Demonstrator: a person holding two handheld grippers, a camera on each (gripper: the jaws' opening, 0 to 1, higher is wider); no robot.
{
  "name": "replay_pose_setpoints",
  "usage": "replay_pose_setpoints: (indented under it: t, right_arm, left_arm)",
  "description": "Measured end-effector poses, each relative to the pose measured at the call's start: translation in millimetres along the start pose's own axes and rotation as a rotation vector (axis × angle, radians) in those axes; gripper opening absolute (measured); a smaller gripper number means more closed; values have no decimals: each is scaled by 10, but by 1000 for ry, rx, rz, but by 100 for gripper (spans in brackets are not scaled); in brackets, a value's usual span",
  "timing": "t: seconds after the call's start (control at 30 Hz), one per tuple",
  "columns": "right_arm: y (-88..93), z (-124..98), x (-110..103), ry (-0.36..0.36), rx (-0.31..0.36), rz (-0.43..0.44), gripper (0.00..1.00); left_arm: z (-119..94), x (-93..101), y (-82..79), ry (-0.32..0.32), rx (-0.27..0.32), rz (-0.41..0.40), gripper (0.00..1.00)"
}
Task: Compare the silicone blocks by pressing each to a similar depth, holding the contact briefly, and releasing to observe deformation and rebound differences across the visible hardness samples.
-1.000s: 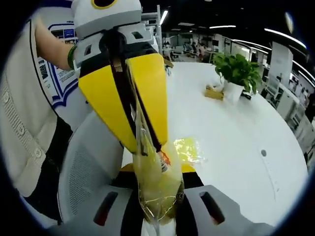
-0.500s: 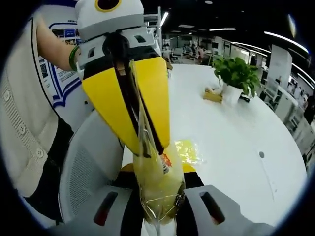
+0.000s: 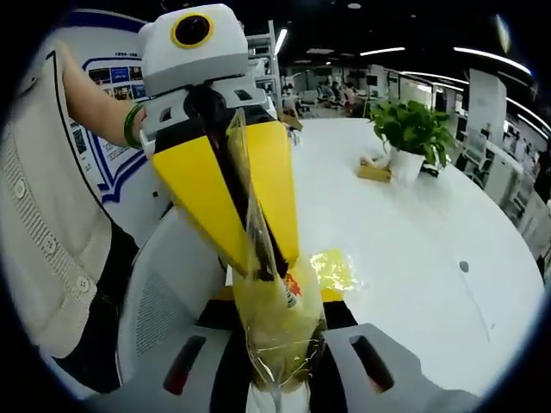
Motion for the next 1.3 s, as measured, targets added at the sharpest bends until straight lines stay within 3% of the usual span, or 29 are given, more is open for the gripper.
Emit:
replay_pose_setpoints:
  t: [0.07,0.33,0.53,1.3]
  right_arm:
    - [4,2,8,2,2,6,13]
    - [4,-9,-4,-4,3,11,14]
    - [-1,-8,-11,-5,6,8,15]
    - [1,19,-7,13,-37,0,21]
  left_arm:
    - [9,13,0,-3,-7,42,0]
    - [3,13,-14,-6,1,11,0]
    - [-8,20,-19,-19,3,-57,0]
    - [-42,15,29,-25,20,-79,0]
Point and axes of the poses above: the point that each gripper's makers call its tool centre point, and the gripper's own axes: z roughly forward along the fingers, x roughly to its right, y roughly out of its underside, the point moved 10 cm from there along -z, roughly backward along the fingers, and after that the axes turned 4 degrees about y, right-handed, at the moved point
